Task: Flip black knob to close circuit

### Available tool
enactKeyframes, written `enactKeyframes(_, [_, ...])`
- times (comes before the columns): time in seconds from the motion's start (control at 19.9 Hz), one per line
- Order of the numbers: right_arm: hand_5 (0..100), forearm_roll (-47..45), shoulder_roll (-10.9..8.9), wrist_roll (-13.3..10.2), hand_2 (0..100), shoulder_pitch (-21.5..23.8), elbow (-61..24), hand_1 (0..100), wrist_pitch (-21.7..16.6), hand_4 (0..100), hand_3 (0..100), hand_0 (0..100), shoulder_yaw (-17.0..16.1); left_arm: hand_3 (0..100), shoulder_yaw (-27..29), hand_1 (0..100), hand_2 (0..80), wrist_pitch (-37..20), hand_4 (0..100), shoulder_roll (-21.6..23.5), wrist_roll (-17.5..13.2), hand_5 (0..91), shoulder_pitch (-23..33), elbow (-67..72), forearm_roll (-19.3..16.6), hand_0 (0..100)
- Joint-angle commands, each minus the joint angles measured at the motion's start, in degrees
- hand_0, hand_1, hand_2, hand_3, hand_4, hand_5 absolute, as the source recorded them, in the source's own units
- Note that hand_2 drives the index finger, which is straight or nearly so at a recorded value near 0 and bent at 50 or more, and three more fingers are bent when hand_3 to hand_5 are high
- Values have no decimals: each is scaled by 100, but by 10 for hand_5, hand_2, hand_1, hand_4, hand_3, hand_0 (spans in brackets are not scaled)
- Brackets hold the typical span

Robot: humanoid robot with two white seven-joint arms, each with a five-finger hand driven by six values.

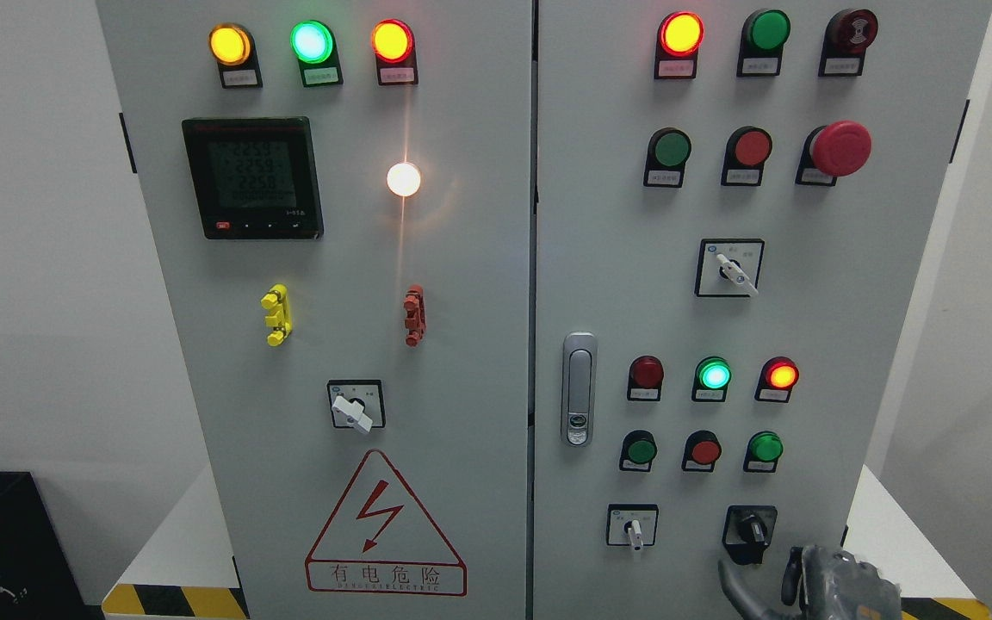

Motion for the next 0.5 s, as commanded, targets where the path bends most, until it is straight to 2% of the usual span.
enactKeyframes(0.0, [918, -268, 39, -11, 830, 465, -731, 110, -9, 855, 964, 0, 195, 0, -6, 556, 0, -2, 0, -3, 0, 0, 123, -132, 0, 120])
enactKeyframes(0.1, [911, -549, 56, -55, 818, 685, -986, 112, -9, 846, 958, 0, 204, 0, -6, 556, 0, -2, 0, -3, 0, 0, 123, -132, 0, 120])
enactKeyframes(0.25, [857, -1259, 56, -222, 730, 957, -1285, 118, -176, 810, 908, 0, 239, 0, 2, 556, 0, -2, 0, -3, 0, 0, 123, -132, 0, 120])
enactKeyframes(0.3, [810, -1540, 56, -257, 683, 1054, -1355, 123, -263, 790, 879, 0, 265, 0, 2, 556, 0, -2, 0, -3, 0, 0, 123, -132, 0, 120])
enactKeyframes(0.35, [703, -1822, 56, -371, 574, 1133, -1391, 129, -334, 744, 830, 0, 274, 0, 2, 556, 0, -2, 0, -3, 0, 0, 123, -132, 0, 120])
enactKeyframes(0.45, [624, -2498, 56, -547, 421, 1230, -1391, 128, -527, 687, 731, 0, 274, 0, -6, 556, 0, -2, 0, -3, 0, 0, 123, -132, 0, 120])
